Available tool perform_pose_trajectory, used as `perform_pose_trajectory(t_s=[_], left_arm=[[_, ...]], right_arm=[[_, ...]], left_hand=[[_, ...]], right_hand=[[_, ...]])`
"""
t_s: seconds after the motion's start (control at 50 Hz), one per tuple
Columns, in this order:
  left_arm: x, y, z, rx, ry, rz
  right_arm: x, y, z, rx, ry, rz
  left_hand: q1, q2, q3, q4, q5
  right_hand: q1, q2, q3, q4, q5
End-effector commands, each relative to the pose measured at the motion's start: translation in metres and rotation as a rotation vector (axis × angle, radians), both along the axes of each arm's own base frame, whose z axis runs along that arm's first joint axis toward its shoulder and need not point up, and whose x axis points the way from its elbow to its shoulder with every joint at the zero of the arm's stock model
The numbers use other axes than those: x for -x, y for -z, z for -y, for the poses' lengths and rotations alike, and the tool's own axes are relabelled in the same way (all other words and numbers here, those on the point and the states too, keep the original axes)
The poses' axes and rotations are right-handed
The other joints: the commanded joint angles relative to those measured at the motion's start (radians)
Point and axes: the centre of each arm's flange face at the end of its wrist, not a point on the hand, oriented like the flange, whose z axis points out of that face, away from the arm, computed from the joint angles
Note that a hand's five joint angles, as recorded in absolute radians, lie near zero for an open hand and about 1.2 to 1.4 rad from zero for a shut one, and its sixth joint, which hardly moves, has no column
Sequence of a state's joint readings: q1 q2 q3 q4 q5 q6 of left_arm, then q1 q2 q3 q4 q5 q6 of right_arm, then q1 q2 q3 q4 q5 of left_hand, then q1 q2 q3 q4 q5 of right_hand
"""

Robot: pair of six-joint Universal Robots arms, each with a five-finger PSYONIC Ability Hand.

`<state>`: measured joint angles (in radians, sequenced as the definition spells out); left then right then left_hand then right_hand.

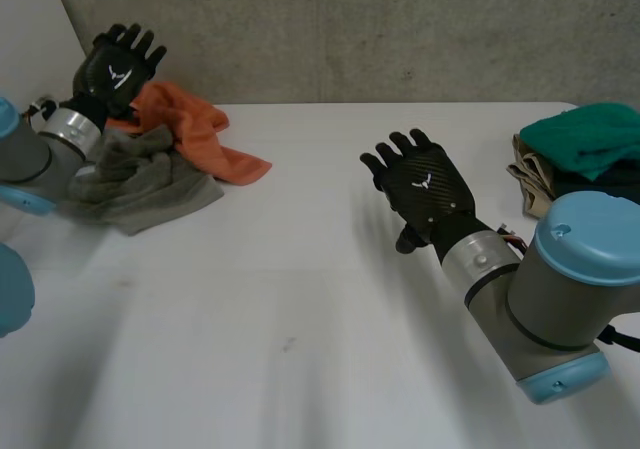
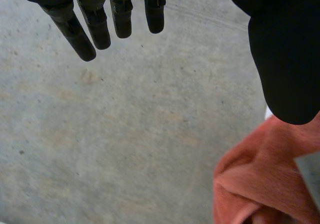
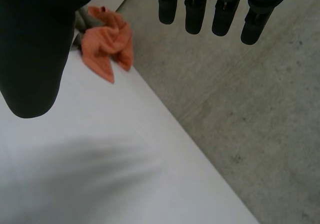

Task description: Fold the laundry.

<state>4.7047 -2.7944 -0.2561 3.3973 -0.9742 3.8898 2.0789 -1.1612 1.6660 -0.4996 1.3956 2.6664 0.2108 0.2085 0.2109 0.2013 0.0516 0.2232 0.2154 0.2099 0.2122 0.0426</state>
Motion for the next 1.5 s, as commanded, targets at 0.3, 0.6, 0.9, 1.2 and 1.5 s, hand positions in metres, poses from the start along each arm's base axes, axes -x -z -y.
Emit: perform_pose_trajectory(t_s=[0.3,0.6,0.9,1.2,1.5], left_arm=[[0.023,0.008,-0.064,-0.506,-0.014,0.132],[-0.031,0.060,-0.071,-0.696,-0.151,0.404],[-0.034,0.074,-0.038,-0.496,-0.192,0.316],[-0.014,0.041,-0.047,-0.456,-0.151,0.292],[0.064,-0.174,-0.155,-0.246,0.017,-0.151]], right_arm=[[-0.001,0.002,0.002,0.007,0.001,-0.005],[-0.008,0.014,-0.003,0.023,-0.015,-0.075],[-0.007,0.019,-0.003,0.029,-0.011,-0.101],[-0.006,0.022,0.000,0.031,-0.003,-0.116],[0.000,0.010,0.013,0.045,0.048,-0.085]], left_hand=[[0.094,0.096,0.093,0.103,0.078],[-0.036,-0.034,-0.036,-0.027,-0.052],[-0.036,-0.034,-0.036,-0.027,-0.052],[1.185,1.188,1.185,1.195,1.170],[1.185,1.188,1.185,1.195,1.170]], right_hand=[[-0.049,-0.041,-0.035,-0.038,-0.043],[-0.049,-0.041,-0.035,-0.038,-0.043],[-0.049,-0.041,-0.035,-0.038,-0.043],[-0.049,-0.041,-0.035,-0.038,-0.043],[-0.049,-0.041,-0.035,-0.038,-0.043]])
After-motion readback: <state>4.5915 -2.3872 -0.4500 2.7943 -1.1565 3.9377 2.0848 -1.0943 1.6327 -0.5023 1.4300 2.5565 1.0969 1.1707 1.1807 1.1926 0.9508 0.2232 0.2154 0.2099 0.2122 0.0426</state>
